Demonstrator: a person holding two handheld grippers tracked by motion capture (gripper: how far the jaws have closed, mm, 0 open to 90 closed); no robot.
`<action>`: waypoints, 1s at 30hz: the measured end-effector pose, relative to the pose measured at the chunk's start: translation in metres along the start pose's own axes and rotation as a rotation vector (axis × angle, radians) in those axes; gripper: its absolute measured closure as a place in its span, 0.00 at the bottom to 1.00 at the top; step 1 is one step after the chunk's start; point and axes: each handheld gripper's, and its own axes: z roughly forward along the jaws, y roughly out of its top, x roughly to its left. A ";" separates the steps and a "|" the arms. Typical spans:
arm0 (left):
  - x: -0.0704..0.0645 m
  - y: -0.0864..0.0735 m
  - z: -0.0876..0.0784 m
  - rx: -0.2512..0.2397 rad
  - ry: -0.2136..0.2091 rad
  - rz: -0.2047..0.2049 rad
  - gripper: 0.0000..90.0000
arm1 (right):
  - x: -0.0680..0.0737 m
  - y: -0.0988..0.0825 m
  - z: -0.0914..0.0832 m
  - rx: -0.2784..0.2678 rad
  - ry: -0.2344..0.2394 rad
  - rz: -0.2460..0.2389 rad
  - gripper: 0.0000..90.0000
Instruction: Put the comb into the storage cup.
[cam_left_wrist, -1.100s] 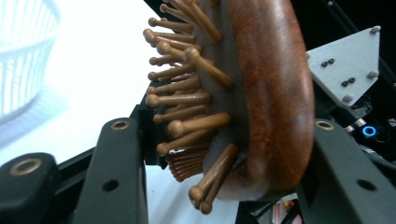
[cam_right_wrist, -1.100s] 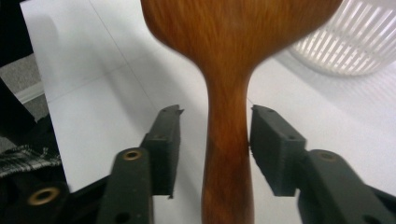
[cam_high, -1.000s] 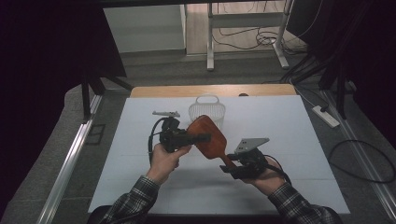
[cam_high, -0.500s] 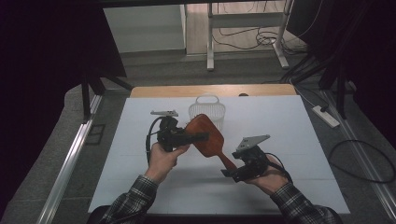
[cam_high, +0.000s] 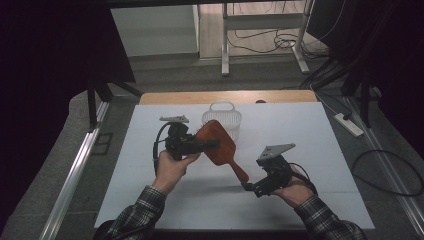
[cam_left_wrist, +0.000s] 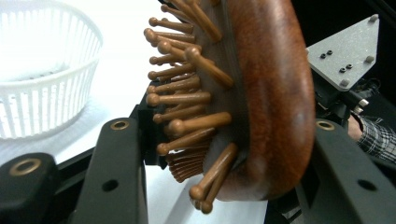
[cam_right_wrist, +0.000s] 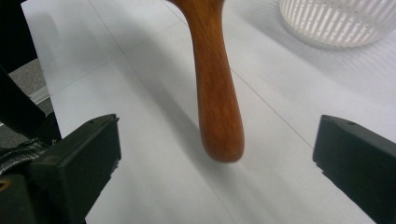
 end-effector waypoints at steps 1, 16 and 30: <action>0.000 0.001 -0.001 -0.002 0.001 0.001 0.58 | -0.001 -0.001 -0.001 -0.005 -0.007 -0.006 0.00; 0.005 0.008 -0.008 -0.009 0.037 0.001 0.58 | -0.013 -0.011 -0.017 -0.031 -0.014 0.010 0.00; 0.014 0.018 -0.017 -0.029 0.059 -0.017 0.58 | -0.022 -0.031 -0.035 -0.016 -0.072 0.052 0.00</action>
